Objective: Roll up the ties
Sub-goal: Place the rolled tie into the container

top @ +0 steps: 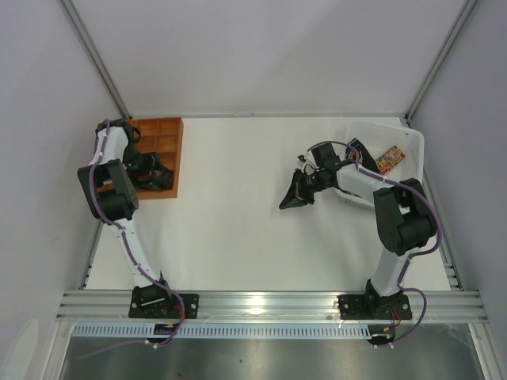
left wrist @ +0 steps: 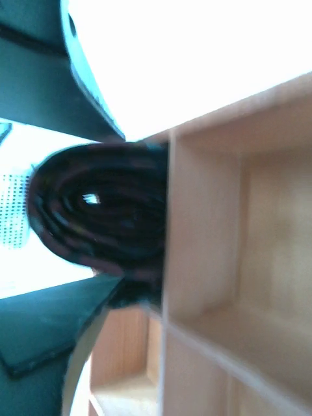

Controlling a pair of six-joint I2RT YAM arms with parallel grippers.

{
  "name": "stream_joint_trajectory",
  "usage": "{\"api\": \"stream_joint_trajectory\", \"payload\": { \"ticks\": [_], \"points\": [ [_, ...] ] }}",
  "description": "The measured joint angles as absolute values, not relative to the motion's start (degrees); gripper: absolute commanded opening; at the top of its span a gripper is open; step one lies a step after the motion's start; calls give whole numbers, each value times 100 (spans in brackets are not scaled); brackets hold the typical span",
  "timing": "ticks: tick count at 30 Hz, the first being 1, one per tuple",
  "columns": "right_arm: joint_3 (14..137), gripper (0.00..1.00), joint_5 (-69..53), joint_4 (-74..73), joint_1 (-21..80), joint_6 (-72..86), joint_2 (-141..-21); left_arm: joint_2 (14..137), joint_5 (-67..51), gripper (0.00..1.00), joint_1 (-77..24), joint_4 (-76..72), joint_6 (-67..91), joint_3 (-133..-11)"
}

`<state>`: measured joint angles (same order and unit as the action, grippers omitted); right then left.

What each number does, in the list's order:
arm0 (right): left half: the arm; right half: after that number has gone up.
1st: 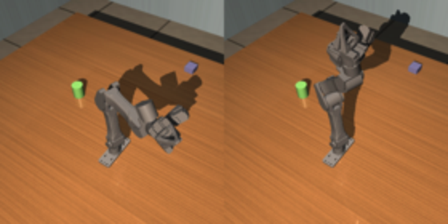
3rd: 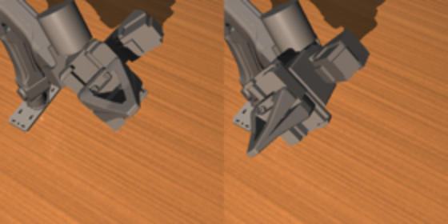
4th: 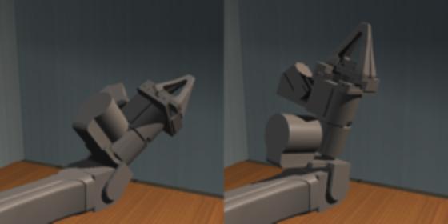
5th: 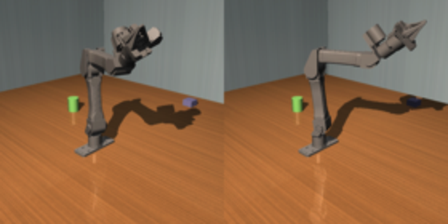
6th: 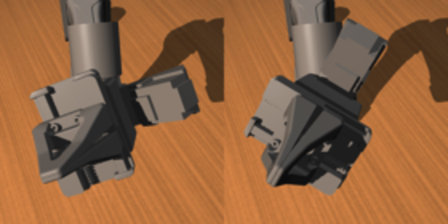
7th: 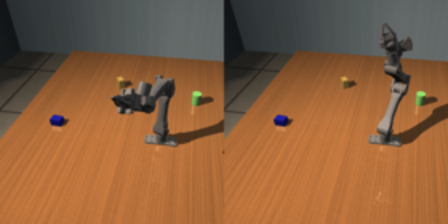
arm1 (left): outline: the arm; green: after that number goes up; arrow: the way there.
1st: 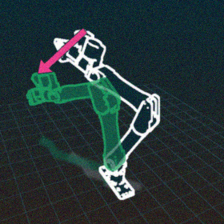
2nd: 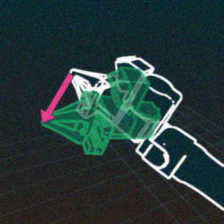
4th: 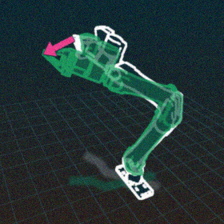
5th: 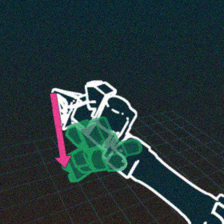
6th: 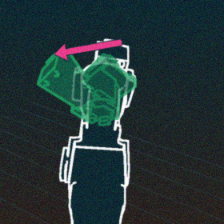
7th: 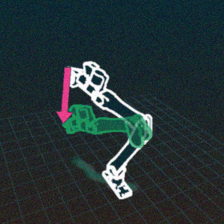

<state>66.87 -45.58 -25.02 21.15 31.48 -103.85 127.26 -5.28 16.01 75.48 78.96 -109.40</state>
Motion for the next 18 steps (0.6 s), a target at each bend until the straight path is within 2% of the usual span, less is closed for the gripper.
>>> {"api": "stream_joint_trajectory", "payload": {
  "ticks": [2, 3, 10, 13, 18],
  "points": [
    [6685, 0, -4558, -2499, 2115, 3148, -10385, 12617, -537, 91, 1610, 7631, 7861, -10888],
    [6685, 0, -4558, -2502, 2115, 3148, -10385, 12571, -532, 98, 1610, 7629, 7859, -10864],
    [6685, 0, -4560, -2499, 2115, 3148, -10385, 12213, -558, 99, 1614, 7603, 7771, -10678],
    [6685, 0, -4563, -2499, 2115, 3148, -10385, 11935, -545, 94, 1614, 7629, 7703, -10580],
    [6678, 0, -4563, -2497, 2117, 3148, -10385, 11463, -294, 80, 1586, 7658, 7605, -10626]
  ]
}}
